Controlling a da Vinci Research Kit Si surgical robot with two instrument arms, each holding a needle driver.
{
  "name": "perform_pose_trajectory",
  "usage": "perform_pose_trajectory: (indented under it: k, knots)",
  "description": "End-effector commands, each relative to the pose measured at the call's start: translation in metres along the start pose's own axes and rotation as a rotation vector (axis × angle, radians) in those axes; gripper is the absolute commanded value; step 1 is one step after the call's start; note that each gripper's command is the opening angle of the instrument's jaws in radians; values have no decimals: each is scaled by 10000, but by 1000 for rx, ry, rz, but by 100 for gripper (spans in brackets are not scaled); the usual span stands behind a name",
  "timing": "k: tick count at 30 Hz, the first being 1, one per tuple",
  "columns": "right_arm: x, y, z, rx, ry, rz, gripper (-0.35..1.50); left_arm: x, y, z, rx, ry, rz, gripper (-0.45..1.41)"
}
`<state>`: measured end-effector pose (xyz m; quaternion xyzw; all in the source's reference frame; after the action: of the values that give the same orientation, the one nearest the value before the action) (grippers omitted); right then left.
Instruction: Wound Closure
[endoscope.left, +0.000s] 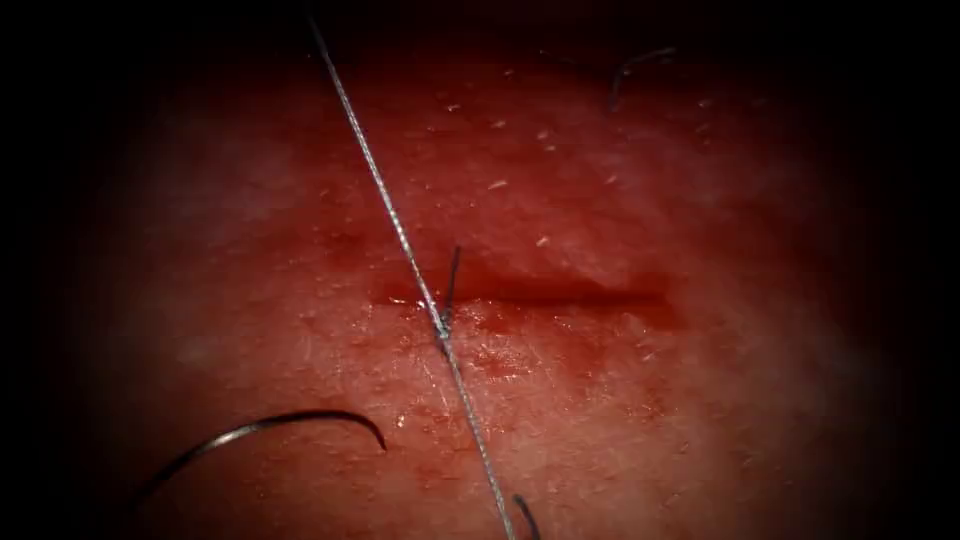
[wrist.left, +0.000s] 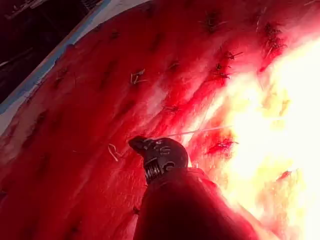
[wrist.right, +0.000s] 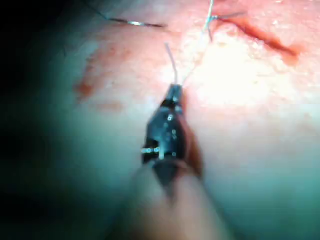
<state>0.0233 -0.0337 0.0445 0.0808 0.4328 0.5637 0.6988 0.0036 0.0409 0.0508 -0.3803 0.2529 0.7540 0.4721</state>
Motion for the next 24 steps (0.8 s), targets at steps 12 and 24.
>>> perform_pose_trajectory:
  k: [12, 24]
  knots:
    - [-42, -20, -19, 5, -22, 12, -35, 11, -37, -4, -50, -6, 8, -45]
    - [-94, -30, -82, -14, -68, 56, -35, 12, -36, -2, -46, -8, 18, -45]
